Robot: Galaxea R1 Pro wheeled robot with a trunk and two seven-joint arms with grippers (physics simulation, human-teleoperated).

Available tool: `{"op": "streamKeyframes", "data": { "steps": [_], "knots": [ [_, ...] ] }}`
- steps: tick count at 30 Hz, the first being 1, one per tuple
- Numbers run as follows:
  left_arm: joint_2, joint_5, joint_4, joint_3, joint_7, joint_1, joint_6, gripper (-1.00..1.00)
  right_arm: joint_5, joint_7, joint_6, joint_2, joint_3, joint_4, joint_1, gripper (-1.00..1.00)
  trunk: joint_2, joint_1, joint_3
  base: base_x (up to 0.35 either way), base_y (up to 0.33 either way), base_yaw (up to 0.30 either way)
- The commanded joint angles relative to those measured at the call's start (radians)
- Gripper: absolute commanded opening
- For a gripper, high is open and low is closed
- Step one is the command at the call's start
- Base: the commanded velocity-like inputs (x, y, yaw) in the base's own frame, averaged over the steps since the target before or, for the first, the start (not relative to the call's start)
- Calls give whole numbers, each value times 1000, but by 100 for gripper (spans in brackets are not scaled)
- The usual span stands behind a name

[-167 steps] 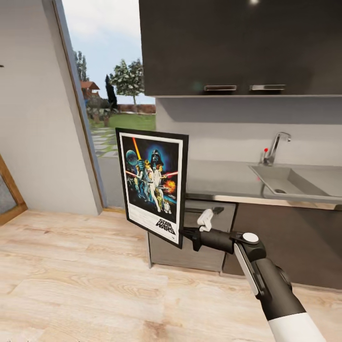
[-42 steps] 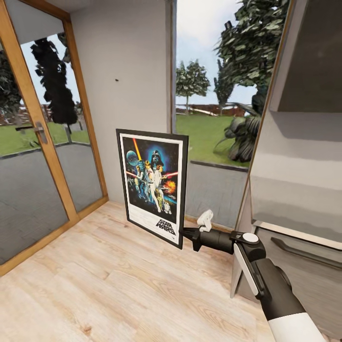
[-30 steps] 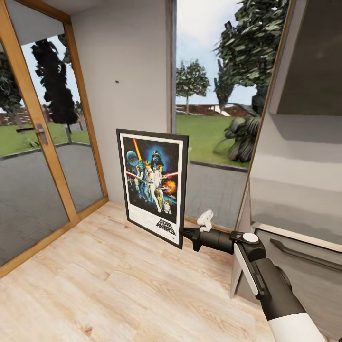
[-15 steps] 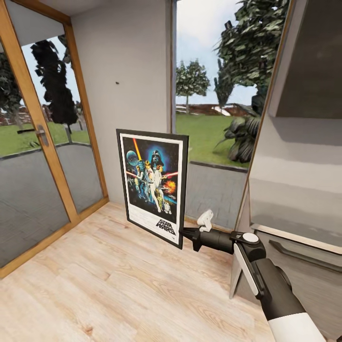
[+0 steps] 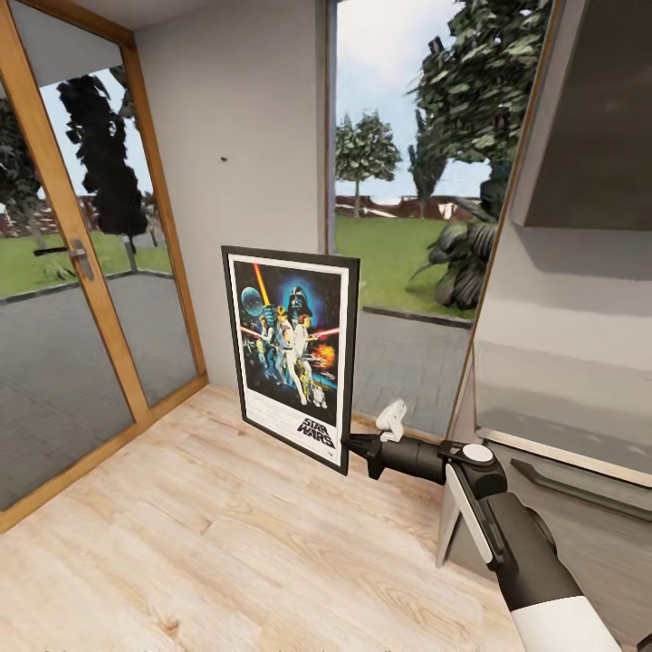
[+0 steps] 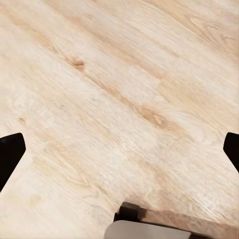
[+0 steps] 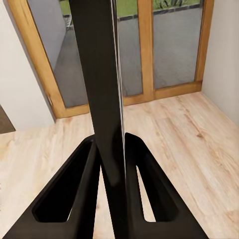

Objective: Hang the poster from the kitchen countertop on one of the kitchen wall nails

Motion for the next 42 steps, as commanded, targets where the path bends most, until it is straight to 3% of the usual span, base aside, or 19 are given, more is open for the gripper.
{"op": "streamKeyframes", "data": {
  "steps": [1,42],
  "knots": [
    [0,0,-1,1,-1,0,-1,100,-2,4,8,0,0,-1,-1,-100,6,-4,1,0,0,0],
    [0,0,-1,1,-1,0,-1,100,-2,2,8,0,0,-1,-1,-100,293,-161,127,0,0,0]
  ]
}}
